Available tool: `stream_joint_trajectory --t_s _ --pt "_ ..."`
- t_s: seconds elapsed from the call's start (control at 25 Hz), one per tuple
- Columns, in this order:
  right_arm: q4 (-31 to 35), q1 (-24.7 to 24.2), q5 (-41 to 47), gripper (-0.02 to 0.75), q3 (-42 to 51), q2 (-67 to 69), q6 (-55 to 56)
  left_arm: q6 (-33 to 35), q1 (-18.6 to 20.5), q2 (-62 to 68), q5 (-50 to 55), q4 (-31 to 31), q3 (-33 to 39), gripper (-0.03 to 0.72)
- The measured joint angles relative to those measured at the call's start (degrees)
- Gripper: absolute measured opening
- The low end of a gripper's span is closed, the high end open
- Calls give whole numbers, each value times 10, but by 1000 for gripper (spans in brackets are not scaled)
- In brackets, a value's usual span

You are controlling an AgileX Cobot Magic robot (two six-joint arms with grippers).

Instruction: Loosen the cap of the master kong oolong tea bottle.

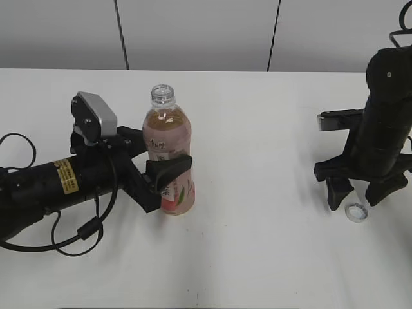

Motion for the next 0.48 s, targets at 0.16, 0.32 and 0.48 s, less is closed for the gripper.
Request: stream_joint_trajectory --t_s 0.16,0.32,0.48 --pt "4 0 0 545 0 0 -2 0 0 0 -2 -12 0 483" --pt "4 0 0 545 0 0 -2 0 0 0 -2 -9 0 519" --pt "4 0 0 545 0 0 -2 0 0 0 -2 -8 0 544"
